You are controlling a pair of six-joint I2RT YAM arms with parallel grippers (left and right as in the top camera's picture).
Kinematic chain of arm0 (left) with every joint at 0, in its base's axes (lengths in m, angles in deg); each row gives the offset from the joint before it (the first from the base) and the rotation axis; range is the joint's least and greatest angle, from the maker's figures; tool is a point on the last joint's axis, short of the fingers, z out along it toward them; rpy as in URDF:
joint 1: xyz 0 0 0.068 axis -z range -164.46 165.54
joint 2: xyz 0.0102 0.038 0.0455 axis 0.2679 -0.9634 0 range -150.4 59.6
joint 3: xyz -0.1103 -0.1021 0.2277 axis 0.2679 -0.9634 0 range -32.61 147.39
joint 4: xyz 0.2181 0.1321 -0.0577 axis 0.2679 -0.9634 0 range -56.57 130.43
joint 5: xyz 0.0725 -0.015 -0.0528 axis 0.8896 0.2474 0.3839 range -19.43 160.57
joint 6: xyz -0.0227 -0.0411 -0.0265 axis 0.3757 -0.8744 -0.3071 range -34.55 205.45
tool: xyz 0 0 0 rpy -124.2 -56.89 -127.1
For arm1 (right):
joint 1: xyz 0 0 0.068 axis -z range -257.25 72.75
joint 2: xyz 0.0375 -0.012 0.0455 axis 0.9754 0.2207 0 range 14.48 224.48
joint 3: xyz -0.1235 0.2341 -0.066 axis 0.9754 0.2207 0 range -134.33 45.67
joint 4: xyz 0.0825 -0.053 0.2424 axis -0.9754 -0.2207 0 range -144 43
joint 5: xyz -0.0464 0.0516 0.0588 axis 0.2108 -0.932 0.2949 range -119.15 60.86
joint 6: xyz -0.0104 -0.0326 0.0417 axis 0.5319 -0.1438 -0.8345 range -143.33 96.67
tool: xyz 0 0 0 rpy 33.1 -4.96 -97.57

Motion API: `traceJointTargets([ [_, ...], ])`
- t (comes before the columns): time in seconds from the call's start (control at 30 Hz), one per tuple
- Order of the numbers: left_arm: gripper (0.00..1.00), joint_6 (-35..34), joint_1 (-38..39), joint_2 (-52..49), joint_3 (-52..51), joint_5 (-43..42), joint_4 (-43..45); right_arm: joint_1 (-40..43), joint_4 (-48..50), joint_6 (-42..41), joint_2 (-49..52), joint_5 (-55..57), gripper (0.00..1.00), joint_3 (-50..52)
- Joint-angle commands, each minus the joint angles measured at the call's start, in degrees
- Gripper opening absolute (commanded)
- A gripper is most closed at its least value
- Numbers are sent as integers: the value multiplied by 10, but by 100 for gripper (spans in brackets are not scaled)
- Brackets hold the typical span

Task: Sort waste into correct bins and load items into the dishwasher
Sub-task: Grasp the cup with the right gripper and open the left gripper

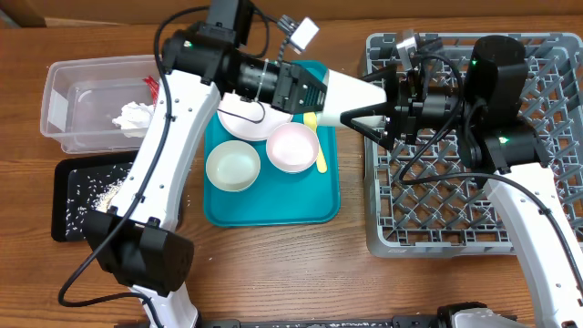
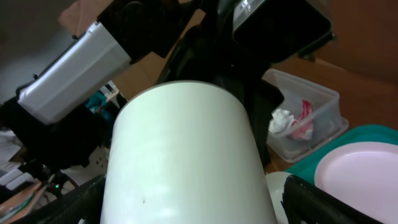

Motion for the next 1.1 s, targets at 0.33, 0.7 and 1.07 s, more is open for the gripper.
traceJointTargets([
  [0.33,4,-38,6,5,8,5,34,2,-2,-34,-3,6,71,-5],
  [0.7,20,-53,2,5,8,-7,51,22,-6,-30,-4,5,70,-5],
  [1.07,22,-53,-11,5,8,21,51,113,-93,-30,-7,13,66,-5],
])
